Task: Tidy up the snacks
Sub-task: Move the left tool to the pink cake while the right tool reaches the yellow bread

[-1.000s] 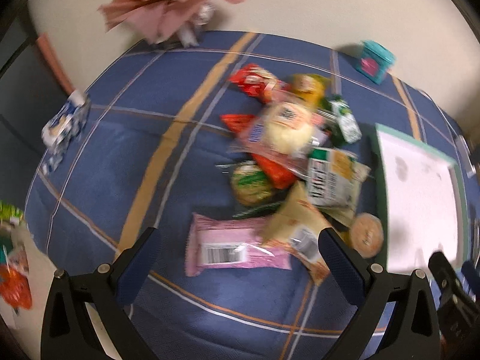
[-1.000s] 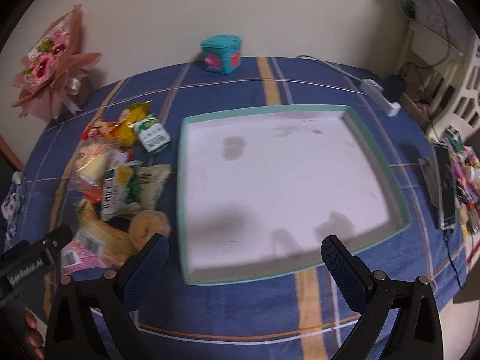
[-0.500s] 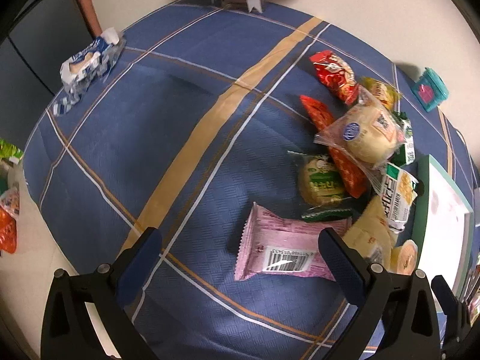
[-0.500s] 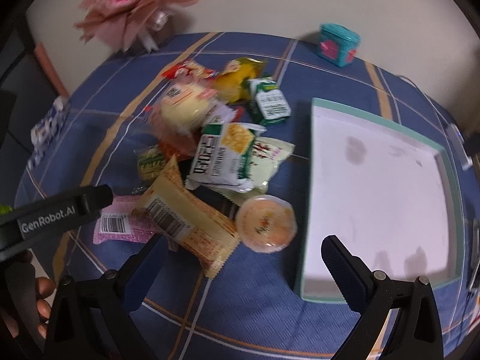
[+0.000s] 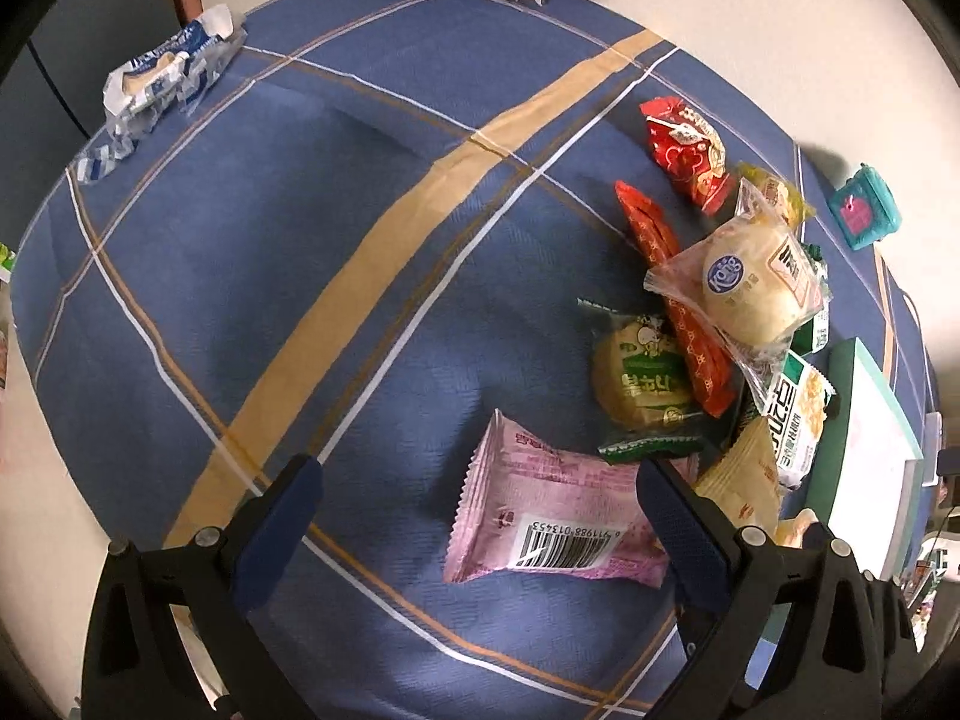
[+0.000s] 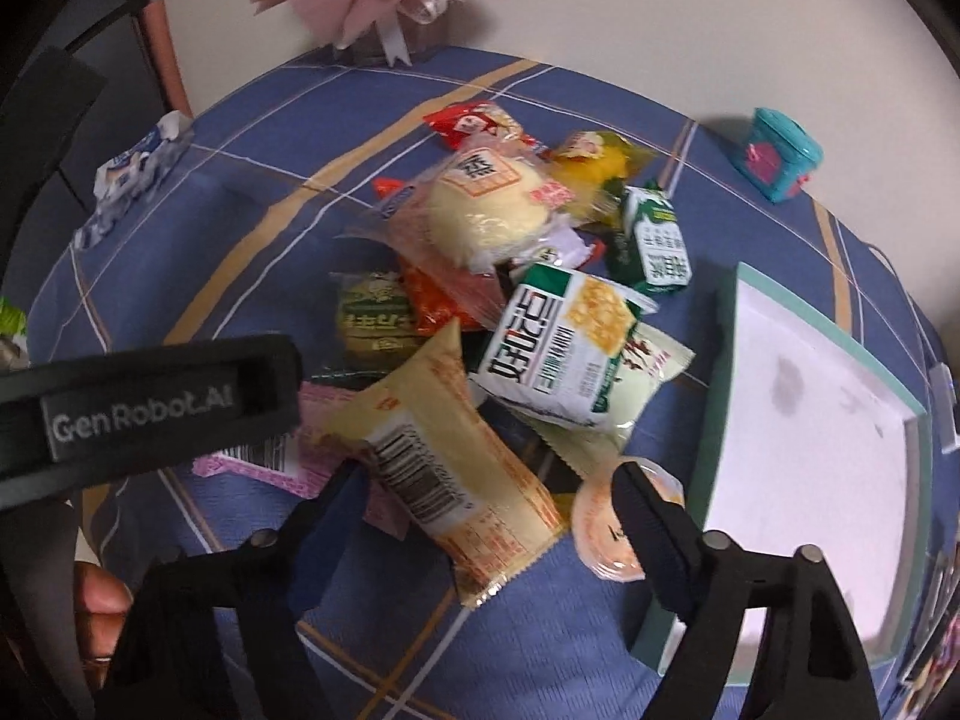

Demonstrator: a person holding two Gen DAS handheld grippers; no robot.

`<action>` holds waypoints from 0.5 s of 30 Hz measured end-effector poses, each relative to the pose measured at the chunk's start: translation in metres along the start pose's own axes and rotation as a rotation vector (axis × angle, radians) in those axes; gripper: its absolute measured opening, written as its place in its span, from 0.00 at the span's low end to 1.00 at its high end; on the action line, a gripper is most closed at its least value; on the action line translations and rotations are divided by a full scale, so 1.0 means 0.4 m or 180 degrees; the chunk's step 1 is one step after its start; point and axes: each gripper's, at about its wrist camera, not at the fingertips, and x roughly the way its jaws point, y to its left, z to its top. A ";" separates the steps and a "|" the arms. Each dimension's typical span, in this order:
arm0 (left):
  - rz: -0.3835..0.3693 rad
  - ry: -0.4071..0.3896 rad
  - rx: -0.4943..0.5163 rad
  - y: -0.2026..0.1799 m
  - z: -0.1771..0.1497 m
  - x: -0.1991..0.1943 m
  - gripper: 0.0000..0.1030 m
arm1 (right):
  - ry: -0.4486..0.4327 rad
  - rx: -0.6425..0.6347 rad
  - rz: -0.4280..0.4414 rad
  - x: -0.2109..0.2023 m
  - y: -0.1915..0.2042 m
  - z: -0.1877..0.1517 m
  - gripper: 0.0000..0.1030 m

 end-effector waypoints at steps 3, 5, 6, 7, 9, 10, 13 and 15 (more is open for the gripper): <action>-0.0039 0.0053 0.0032 -0.006 0.005 0.013 1.00 | 0.0008 -0.0011 0.0078 0.007 0.005 0.003 0.67; -0.0051 0.0050 0.0074 -0.013 0.008 0.015 1.00 | 0.0031 -0.0010 0.0095 0.014 0.005 0.005 0.59; -0.0045 0.0041 0.0092 -0.016 0.008 0.015 1.00 | 0.0048 0.0006 0.0108 0.018 0.004 0.005 0.54; -0.0037 0.0034 0.0112 -0.019 0.009 0.016 1.00 | 0.0060 0.0023 0.0121 0.019 0.002 0.004 0.52; -0.0023 0.0034 0.0144 -0.027 0.011 0.018 1.00 | 0.0072 0.0067 0.0147 0.020 -0.006 0.003 0.47; -0.0017 0.0042 0.0160 -0.036 0.011 0.021 1.00 | 0.0074 0.0104 0.0169 0.017 -0.010 0.002 0.46; -0.0010 0.0067 0.0203 -0.048 0.011 0.022 1.00 | 0.0078 0.0227 0.0281 0.009 -0.024 -0.001 0.43; -0.0007 0.0068 0.0224 -0.057 0.012 0.024 1.00 | 0.0085 0.0266 0.0305 0.005 -0.028 -0.003 0.40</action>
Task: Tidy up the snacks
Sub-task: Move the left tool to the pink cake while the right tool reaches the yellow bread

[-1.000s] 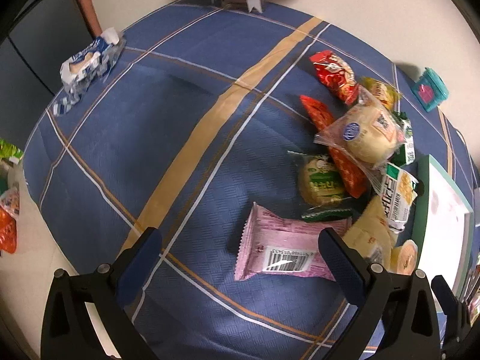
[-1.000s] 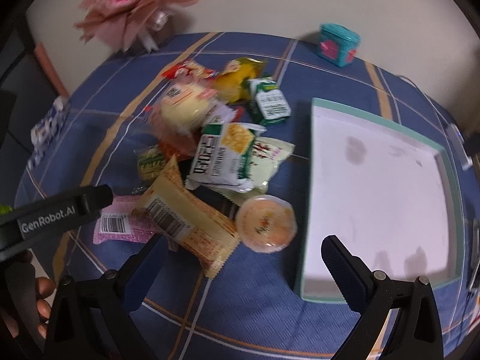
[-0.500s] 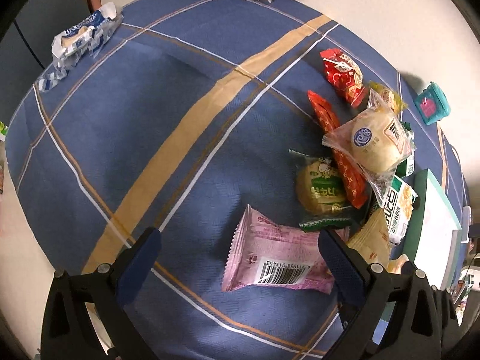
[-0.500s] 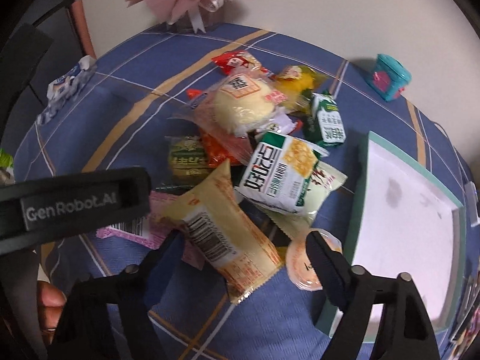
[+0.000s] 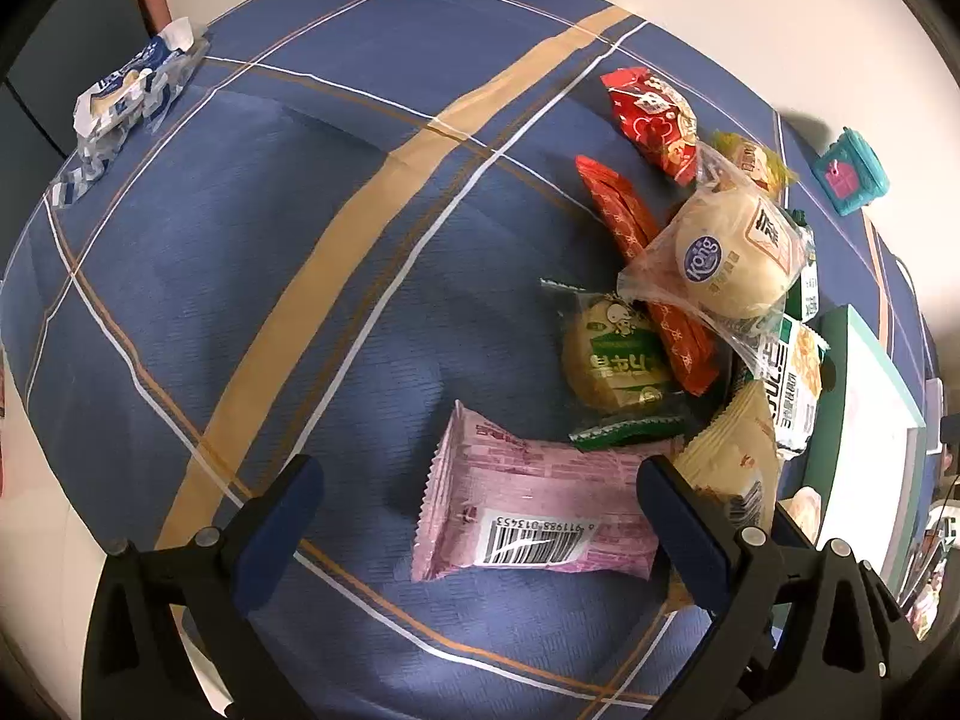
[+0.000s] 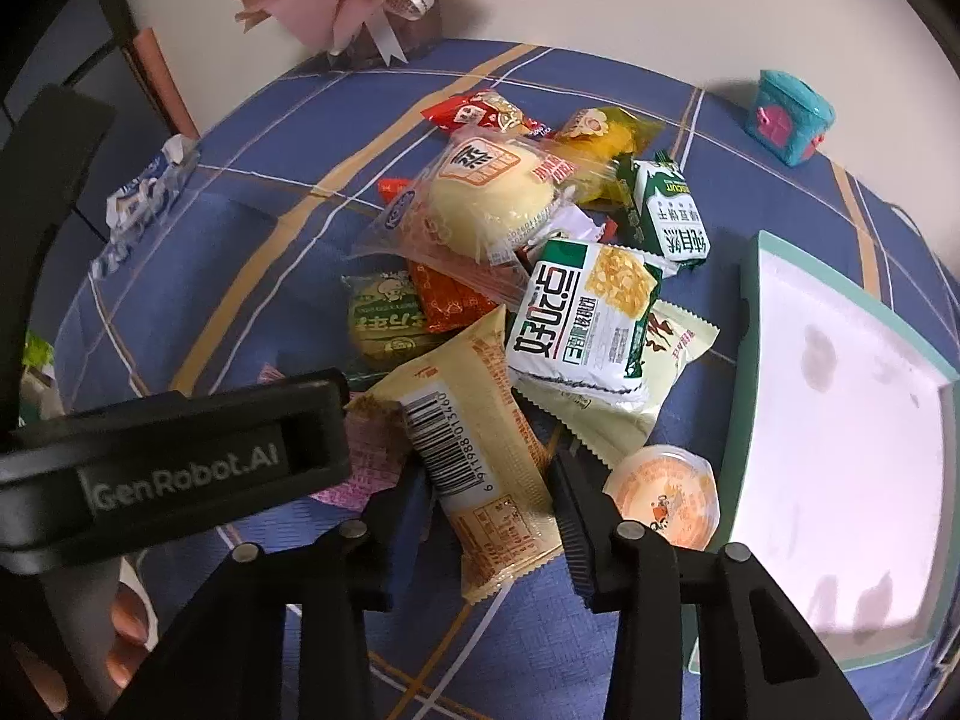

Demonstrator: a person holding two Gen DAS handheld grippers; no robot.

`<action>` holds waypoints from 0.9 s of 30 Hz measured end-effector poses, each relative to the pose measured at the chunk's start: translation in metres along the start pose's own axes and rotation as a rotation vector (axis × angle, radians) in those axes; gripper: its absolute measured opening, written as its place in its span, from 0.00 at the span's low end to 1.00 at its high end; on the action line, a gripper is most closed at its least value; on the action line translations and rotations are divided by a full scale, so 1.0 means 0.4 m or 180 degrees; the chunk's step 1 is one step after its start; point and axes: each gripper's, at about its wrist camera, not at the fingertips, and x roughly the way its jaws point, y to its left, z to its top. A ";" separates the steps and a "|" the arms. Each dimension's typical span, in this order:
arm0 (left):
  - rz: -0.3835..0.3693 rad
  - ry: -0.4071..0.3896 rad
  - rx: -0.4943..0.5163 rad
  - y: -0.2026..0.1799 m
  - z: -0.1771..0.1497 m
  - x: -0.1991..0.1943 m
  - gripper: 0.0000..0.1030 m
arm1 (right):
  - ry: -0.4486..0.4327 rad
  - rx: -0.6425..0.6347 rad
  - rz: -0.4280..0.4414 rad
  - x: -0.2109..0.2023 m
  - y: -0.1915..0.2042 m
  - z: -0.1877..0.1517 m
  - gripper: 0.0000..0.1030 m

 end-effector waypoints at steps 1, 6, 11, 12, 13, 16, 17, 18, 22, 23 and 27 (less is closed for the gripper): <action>0.0001 -0.0001 0.0012 -0.004 0.000 -0.001 1.00 | 0.0008 0.0009 -0.0002 -0.002 -0.001 0.000 0.39; -0.0011 -0.0041 0.0006 -0.022 0.000 -0.010 1.00 | -0.0010 0.0195 0.0146 -0.036 -0.020 -0.002 0.34; -0.0045 -0.0128 -0.0025 -0.024 0.004 -0.041 1.00 | -0.0071 0.0351 0.0196 -0.079 -0.042 -0.002 0.31; -0.0040 -0.0115 0.0011 -0.028 0.000 -0.044 1.00 | -0.0067 0.0377 0.0188 -0.082 -0.043 -0.001 0.31; -0.0037 -0.0097 0.0047 -0.029 0.000 -0.048 1.00 | -0.0067 0.0404 0.0193 -0.089 -0.051 -0.002 0.31; -0.0020 -0.0047 0.0201 -0.060 -0.011 -0.051 1.00 | -0.0060 0.0507 0.0222 -0.098 -0.074 -0.005 0.29; -0.0008 -0.0035 0.0255 -0.072 -0.012 -0.050 1.00 | -0.0050 0.0531 0.0215 -0.101 -0.081 -0.008 0.29; 0.0006 -0.0027 0.0293 -0.079 -0.014 -0.047 1.00 | -0.0039 0.0540 0.0203 -0.103 -0.085 -0.010 0.29; 0.0049 0.0067 0.0410 -0.118 -0.019 -0.028 1.00 | -0.0003 0.0528 0.0170 -0.098 -0.086 -0.014 0.29; 0.0047 0.0110 0.0430 -0.126 -0.021 -0.022 1.00 | 0.0037 0.0523 0.0152 -0.089 -0.085 -0.017 0.29; 0.0050 0.0206 0.0487 -0.156 -0.023 0.006 1.00 | 0.0168 0.0535 0.0132 -0.058 -0.087 -0.026 0.29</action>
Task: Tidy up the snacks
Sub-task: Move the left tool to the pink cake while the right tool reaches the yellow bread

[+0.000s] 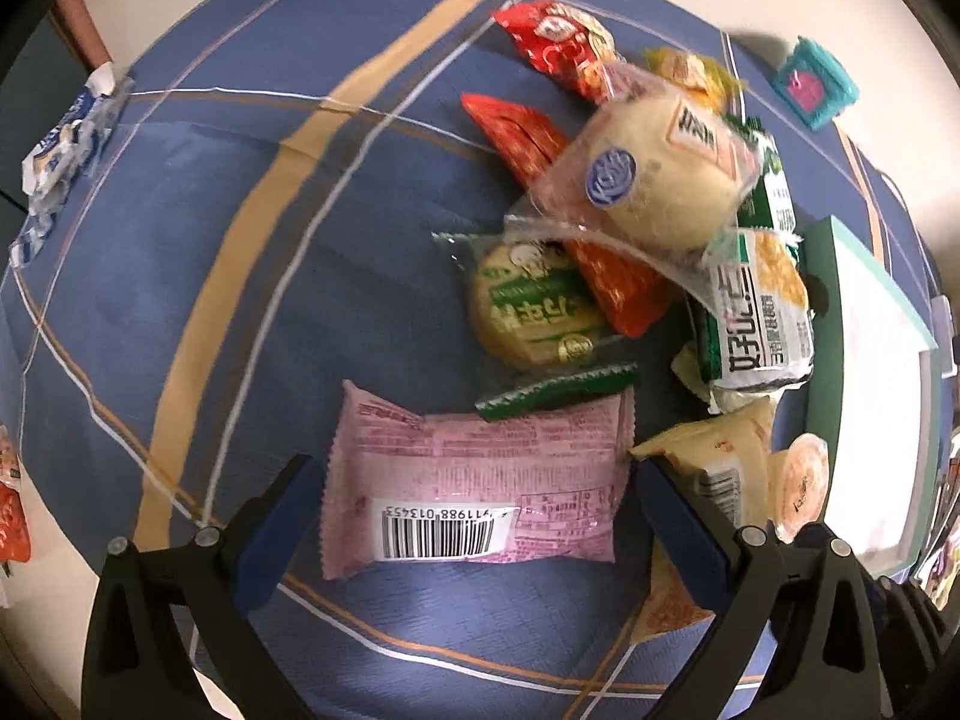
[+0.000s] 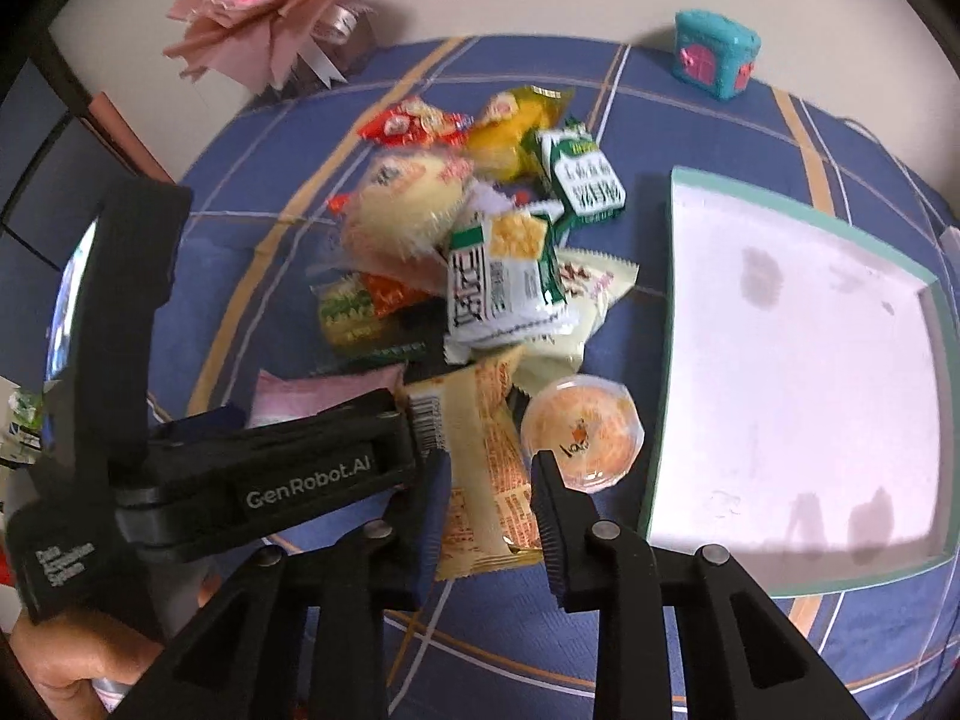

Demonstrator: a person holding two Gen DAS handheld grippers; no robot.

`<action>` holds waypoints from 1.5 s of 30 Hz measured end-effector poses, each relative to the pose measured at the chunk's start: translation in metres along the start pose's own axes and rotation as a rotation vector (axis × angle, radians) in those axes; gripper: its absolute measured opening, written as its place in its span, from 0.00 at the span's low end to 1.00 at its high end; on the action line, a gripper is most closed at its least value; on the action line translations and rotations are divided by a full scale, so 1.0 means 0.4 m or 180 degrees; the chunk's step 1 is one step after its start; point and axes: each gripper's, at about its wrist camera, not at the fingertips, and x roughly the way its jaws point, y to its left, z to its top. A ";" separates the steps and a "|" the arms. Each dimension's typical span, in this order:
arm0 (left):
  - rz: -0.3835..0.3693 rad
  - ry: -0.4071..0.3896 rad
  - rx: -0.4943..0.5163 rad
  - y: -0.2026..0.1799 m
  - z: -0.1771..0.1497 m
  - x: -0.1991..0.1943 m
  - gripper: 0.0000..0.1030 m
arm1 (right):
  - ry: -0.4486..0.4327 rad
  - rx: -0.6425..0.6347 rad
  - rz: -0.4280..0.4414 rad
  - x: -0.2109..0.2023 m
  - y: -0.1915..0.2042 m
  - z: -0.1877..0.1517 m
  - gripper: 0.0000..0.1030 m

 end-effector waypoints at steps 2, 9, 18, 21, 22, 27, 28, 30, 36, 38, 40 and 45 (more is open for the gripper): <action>0.0046 0.0012 0.0016 -0.006 0.001 0.008 1.00 | 0.0042 -0.0006 -0.0008 0.012 -0.001 -0.007 0.29; 0.0068 0.0107 -0.0143 0.026 0.007 0.054 1.00 | 0.0110 -0.0058 0.0059 0.029 0.019 -0.017 0.30; 0.0031 0.0172 -0.0450 0.091 0.013 0.062 1.00 | 0.0205 -0.0103 -0.0036 0.068 0.046 -0.027 0.45; 0.0036 0.0136 -0.0424 0.109 0.020 0.072 1.00 | 0.0319 -0.0085 -0.0047 0.099 0.046 -0.032 0.50; 0.0063 0.0119 -0.0376 0.106 0.021 0.070 1.00 | 0.0358 -0.0088 -0.0072 0.111 0.047 -0.036 0.50; 0.0202 0.0000 -0.0097 0.073 0.031 0.058 1.00 | 0.0443 -0.0083 -0.0119 0.158 0.054 -0.039 0.51; 0.0213 -0.0001 -0.0055 0.069 0.032 0.060 1.00 | 0.0434 -0.0093 -0.0128 0.160 0.056 -0.040 0.51; 0.0215 -0.0013 -0.0017 0.065 0.033 0.059 1.00 | 0.0417 -0.0103 -0.0134 0.165 0.062 -0.038 0.51; 0.0341 -0.0102 0.0158 0.001 0.076 0.049 1.00 | 0.0436 -0.0109 -0.0137 0.184 0.071 -0.007 0.51; 0.0338 -0.0118 0.0175 -0.037 0.065 0.027 1.00 | 0.0460 -0.0135 -0.0114 0.185 0.075 -0.008 0.51; 0.0312 -0.0131 0.0152 -0.041 0.072 0.025 1.00 | 0.0457 -0.0137 -0.0113 0.186 0.076 -0.007 0.51; 0.0297 -0.0189 0.0178 -0.050 0.081 0.028 1.00 | 0.0458 -0.0112 -0.0078 0.173 0.070 -0.009 0.46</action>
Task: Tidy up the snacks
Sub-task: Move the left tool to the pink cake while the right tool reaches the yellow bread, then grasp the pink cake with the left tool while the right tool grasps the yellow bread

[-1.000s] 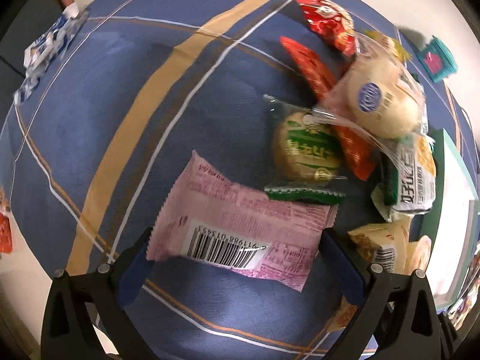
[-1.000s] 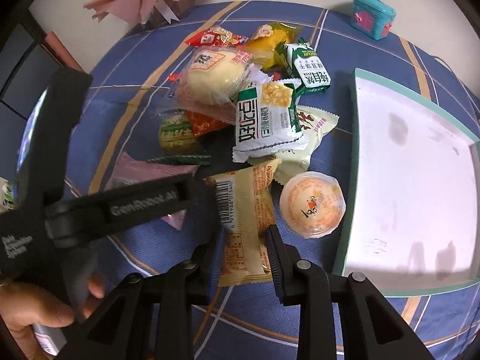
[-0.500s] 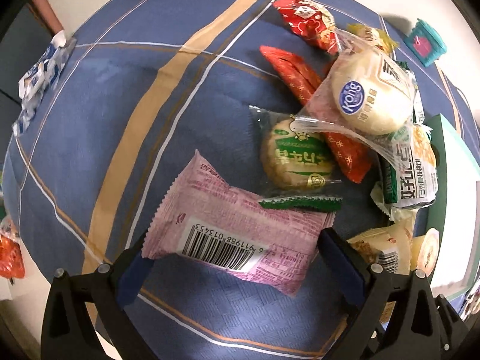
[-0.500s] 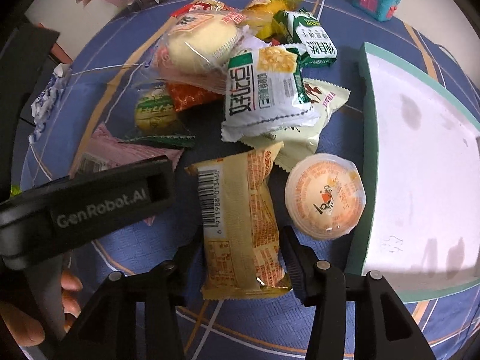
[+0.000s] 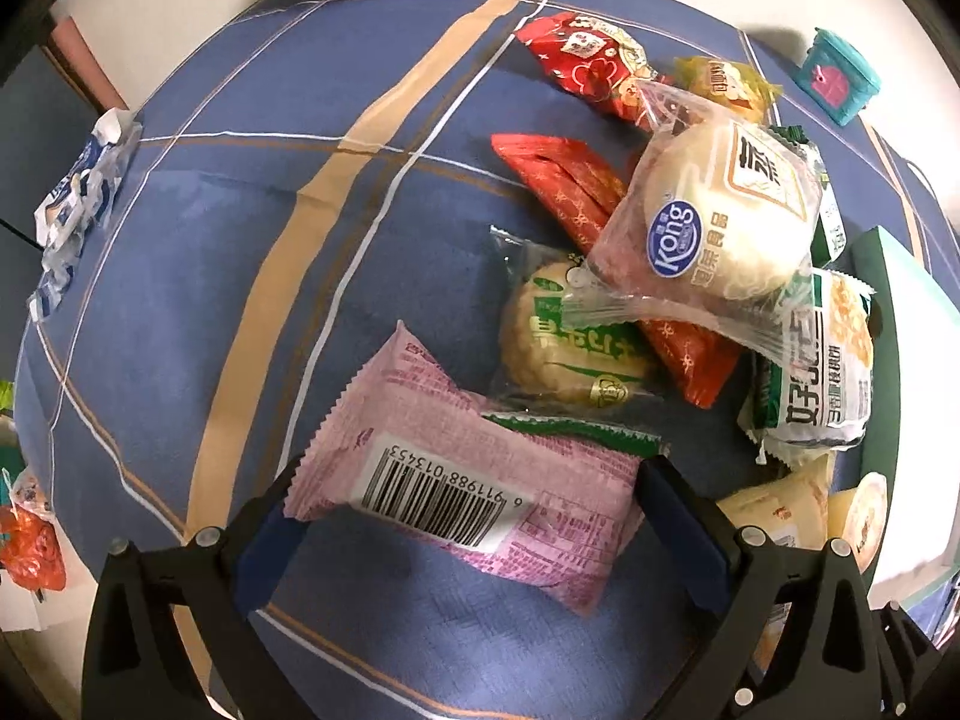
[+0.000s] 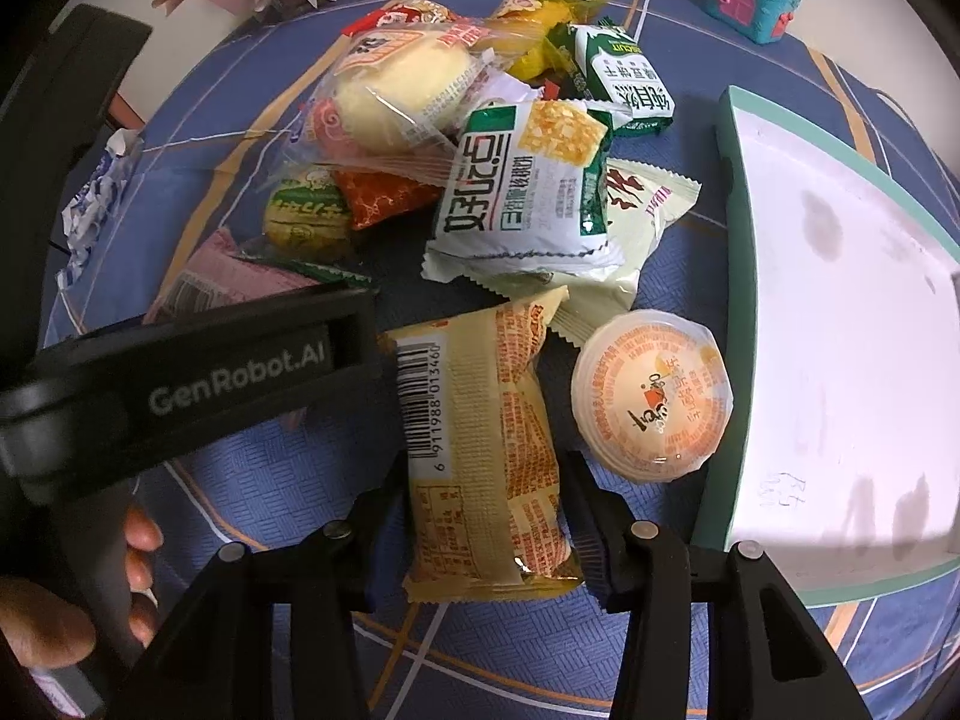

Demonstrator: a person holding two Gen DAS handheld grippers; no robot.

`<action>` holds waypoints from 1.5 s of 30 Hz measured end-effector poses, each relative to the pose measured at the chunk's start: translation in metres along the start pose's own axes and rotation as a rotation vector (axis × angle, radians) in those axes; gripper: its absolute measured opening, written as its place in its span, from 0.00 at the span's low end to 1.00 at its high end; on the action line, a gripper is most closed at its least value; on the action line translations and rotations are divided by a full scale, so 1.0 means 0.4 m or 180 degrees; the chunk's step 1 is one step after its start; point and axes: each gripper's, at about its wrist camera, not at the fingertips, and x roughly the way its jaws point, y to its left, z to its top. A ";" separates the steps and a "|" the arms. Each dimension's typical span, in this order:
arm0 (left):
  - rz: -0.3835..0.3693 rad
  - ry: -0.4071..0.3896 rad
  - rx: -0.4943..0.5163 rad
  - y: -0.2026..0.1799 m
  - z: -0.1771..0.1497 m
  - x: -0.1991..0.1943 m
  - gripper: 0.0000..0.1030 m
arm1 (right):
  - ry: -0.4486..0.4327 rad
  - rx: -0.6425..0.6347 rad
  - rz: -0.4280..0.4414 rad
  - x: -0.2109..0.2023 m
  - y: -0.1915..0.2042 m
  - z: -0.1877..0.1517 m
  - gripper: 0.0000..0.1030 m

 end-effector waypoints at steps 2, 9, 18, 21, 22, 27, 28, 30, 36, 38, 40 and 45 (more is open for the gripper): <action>-0.0020 -0.0014 0.0025 0.001 0.001 -0.006 1.00 | -0.0002 -0.0011 -0.0008 0.001 -0.001 0.000 0.44; -0.0168 0.0115 0.0090 0.009 0.012 -0.037 1.00 | 0.0016 0.0003 0.0016 -0.007 -0.009 -0.003 0.42; -0.0429 0.0182 -0.0765 0.083 0.046 0.004 1.00 | 0.0018 0.0018 0.0038 -0.011 -0.024 0.001 0.42; -0.0346 0.0195 -0.0632 0.072 0.051 0.007 1.00 | 0.0020 0.0022 0.0037 -0.011 -0.025 0.001 0.42; -0.0359 0.0237 -0.0604 0.071 0.050 0.006 1.00 | 0.0022 0.0027 0.0035 -0.009 -0.029 0.001 0.42; -0.0297 0.0454 -0.0555 0.089 0.024 -0.002 1.00 | 0.0042 0.0037 0.0009 -0.010 -0.033 0.000 0.42; -0.0305 0.0488 -0.0547 0.095 0.017 -0.004 1.00 | 0.0046 0.0038 0.0005 -0.010 -0.033 -0.001 0.42; -0.0337 0.0540 -0.0583 0.106 0.008 -0.004 1.00 | 0.0052 0.0036 -0.0010 -0.011 -0.031 -0.003 0.42; -0.0267 0.0542 -0.0620 0.123 0.005 -0.019 1.00 | 0.0025 0.0022 -0.0028 -0.016 -0.023 -0.008 0.37; -0.0287 0.0528 -0.0627 0.110 0.018 -0.019 0.99 | 0.0010 0.0021 -0.0023 -0.020 -0.022 -0.008 0.36; -0.0318 0.0470 -0.0629 0.082 0.000 -0.031 0.90 | -0.0013 0.0012 -0.0027 -0.028 -0.017 -0.005 0.36; -0.0379 0.0307 -0.0528 0.069 -0.014 -0.090 0.46 | -0.0100 0.0001 0.0008 -0.056 -0.006 -0.002 0.36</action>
